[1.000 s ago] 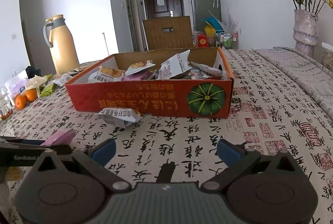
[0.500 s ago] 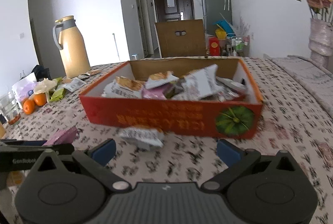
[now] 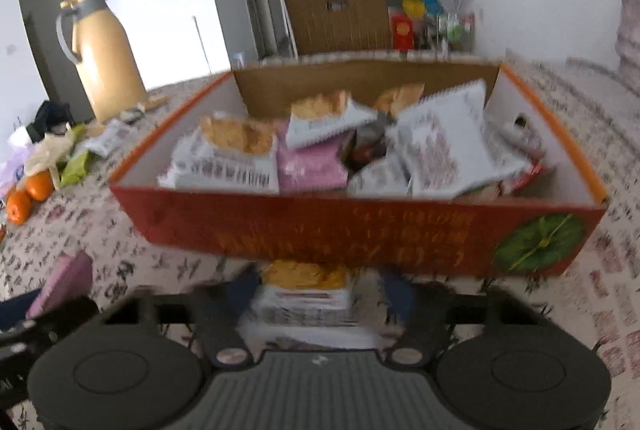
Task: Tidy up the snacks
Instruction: 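Carry the pink packets and cracker packet into the box and open both tools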
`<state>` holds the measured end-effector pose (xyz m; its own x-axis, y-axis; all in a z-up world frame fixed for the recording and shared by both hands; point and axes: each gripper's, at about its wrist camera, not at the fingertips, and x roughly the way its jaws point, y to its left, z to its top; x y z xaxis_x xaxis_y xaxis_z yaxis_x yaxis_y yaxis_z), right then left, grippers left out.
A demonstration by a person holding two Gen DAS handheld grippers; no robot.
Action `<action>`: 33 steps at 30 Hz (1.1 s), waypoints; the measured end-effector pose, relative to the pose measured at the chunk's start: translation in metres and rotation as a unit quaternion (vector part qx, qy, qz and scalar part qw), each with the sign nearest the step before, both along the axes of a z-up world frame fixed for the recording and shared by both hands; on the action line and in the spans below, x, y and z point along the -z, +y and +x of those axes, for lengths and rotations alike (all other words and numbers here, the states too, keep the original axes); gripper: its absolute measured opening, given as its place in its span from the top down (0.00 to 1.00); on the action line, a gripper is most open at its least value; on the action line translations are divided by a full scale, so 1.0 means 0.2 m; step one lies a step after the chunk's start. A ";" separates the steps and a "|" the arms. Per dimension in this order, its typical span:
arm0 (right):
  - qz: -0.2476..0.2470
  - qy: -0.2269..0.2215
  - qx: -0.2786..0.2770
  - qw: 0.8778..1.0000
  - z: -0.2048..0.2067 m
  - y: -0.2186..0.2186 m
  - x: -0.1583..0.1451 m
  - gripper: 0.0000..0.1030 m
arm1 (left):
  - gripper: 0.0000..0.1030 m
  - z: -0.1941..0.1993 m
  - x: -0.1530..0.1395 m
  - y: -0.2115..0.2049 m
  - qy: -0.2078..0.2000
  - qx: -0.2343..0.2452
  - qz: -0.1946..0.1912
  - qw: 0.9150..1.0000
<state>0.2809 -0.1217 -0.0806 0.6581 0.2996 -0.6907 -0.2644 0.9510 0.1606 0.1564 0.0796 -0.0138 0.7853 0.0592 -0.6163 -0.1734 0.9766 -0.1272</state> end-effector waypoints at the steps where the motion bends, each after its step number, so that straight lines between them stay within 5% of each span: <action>1: -0.003 -0.006 -0.003 1.000 -0.02 0.00 0.01 0.60 | 0.34 0.00 0.00 0.00 0.000 0.000 -0.001 1.000; 19: 0.033 -0.106 -0.012 0.994 -0.27 -0.21 -0.24 0.61 | 0.34 0.06 -0.11 -0.06 -0.020 0.002 0.005 1.000; 33: 0.016 -0.176 0.024 0.984 -0.01 -0.36 -0.46 0.61 | 0.34 0.28 -0.35 -0.20 -0.051 0.004 0.028 0.998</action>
<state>0.2785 -0.1937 0.0115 0.8689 0.2802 -0.4081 -0.2633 0.9597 0.0982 0.2124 0.0405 0.0557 0.8443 0.0844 -0.5292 -0.1536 0.9842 -0.0882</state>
